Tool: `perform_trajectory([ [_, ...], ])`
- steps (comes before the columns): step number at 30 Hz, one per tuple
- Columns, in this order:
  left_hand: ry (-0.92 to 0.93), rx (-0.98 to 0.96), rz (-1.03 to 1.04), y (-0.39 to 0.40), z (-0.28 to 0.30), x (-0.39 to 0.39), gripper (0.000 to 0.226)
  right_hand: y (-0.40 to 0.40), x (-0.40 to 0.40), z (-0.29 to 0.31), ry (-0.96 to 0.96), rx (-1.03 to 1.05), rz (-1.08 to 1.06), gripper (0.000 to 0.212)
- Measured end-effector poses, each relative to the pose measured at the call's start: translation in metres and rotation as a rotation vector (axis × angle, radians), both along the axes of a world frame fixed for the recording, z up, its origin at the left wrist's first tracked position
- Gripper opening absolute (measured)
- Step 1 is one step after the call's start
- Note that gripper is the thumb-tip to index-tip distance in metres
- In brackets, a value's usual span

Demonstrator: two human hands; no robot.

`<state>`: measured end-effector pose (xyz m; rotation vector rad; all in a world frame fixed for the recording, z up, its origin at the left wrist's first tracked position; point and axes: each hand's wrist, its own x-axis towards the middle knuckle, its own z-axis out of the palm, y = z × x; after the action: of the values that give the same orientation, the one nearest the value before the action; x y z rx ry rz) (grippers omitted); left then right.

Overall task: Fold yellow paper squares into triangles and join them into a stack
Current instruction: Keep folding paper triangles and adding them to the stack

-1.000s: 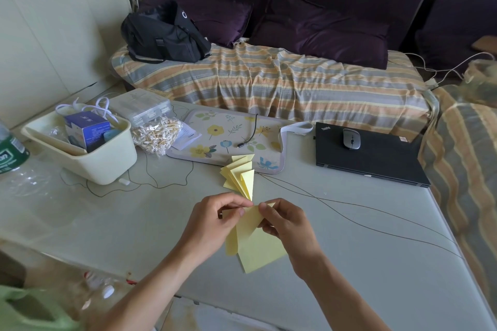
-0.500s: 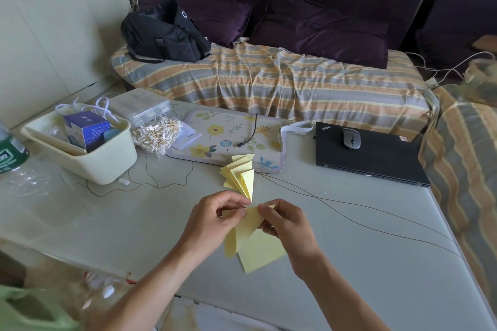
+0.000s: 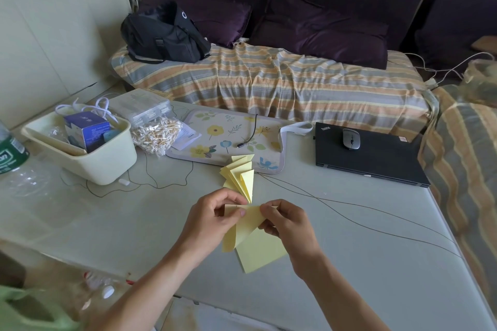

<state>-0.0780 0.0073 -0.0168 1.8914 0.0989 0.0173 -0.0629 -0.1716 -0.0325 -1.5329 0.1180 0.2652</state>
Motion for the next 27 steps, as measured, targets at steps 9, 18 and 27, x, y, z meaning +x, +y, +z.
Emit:
perform_trajectory([
  [9, -0.062, 0.156, -0.039, 0.0018, -0.0002, 0.0005, 0.015, -0.0017, -0.0002, 0.0029, 0.02, -0.035, 0.109, 0.008],
  [18, -0.065, 0.164, -0.037, 0.0021, -0.0015, 0.0011, 0.014, -0.001, -0.0015, 0.0048, 0.032, -0.076, 0.1, 0.012],
  [27, -0.06, 0.147, -0.047, 0.0035, -0.0004, 0.0006, 0.014, -0.0005, -0.002, 0.005, -0.004, -0.076, 0.078, 0.015],
])
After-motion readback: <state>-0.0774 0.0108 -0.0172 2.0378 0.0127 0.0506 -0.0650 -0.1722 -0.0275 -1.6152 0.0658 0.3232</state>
